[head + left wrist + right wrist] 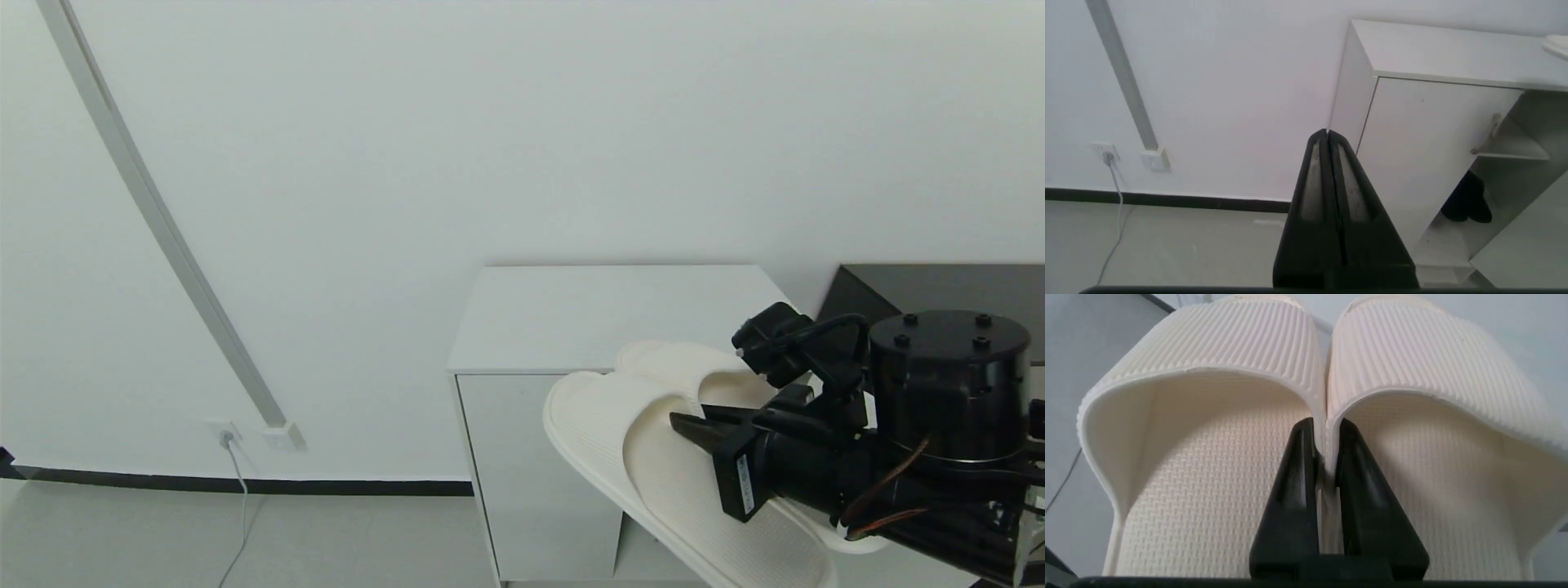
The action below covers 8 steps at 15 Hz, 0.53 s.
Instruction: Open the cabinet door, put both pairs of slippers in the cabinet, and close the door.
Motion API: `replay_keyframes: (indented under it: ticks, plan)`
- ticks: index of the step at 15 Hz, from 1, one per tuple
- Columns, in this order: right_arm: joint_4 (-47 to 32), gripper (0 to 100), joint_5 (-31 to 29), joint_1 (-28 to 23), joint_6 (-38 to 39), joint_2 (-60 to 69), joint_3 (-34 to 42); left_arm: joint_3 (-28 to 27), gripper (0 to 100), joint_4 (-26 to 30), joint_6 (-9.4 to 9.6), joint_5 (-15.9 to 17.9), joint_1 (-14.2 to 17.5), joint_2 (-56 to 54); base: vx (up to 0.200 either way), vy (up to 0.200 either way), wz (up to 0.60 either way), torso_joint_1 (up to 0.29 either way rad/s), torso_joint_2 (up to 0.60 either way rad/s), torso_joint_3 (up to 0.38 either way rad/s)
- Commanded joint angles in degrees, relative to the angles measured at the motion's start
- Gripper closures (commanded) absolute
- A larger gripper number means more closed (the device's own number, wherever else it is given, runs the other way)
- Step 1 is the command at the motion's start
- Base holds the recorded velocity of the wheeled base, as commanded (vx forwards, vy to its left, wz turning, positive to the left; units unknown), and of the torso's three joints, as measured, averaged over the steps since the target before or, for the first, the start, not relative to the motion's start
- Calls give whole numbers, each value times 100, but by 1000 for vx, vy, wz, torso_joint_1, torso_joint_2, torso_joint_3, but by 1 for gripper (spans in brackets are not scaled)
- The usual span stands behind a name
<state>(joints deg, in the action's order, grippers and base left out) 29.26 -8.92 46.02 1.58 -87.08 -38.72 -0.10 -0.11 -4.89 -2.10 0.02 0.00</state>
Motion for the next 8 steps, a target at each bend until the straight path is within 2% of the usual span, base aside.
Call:
replay_keyframes:
  ticks: [1,8]
  plan:
    - [10,100,5,12,9,-2,-4,1,100,2,-3,-1,6,0,0,0,0,0,0,0]
    - [63,100,5,12,0,-29,31,1,100,2,5,-1,6,0,0,0,0,0,0,0]
